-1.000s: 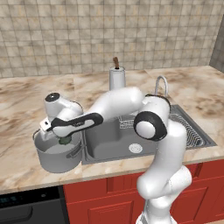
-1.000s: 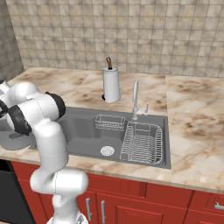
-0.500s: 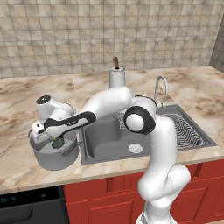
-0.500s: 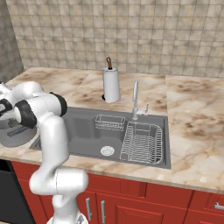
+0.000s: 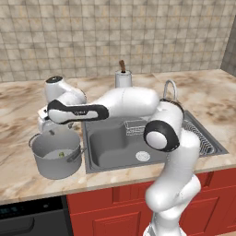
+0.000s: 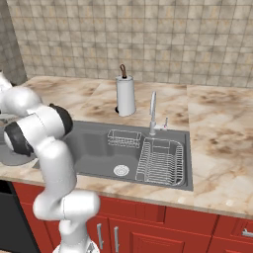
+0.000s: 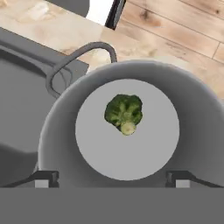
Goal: Dump the broccoli from the pot into the sink. Then turn on the water and wash the broccoli. Then turn off the water and put the broccoli back in the pot.
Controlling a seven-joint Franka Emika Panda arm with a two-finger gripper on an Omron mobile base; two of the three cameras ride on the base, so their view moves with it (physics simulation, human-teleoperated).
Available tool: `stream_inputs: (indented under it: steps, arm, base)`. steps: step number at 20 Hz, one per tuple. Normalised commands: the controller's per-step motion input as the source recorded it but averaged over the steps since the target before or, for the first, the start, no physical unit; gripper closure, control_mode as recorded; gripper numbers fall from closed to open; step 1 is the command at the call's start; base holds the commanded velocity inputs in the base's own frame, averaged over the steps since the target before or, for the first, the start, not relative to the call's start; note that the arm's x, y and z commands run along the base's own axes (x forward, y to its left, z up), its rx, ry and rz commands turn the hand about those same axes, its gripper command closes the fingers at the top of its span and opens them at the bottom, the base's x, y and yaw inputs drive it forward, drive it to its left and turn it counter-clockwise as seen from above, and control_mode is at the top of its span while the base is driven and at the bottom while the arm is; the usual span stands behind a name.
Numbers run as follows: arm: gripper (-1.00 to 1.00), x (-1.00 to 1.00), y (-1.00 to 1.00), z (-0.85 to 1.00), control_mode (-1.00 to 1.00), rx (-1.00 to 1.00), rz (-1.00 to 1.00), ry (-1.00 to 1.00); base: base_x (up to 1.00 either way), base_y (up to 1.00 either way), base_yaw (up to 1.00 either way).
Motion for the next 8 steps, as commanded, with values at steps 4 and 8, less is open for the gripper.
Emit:
stream_inputs:
  steps: [4,8]
  arm:
    - [-1.00,-0.48,-1.00,0.76,-1.00,0.26,0.00,-0.02]
    - [-1.00,-0.60,-1.00,-0.01,-1.00,0.34,-0.01,-0.08]
  base:
    - [0.00,0.00,0.00]
    - [0.00,0.00,0.00]
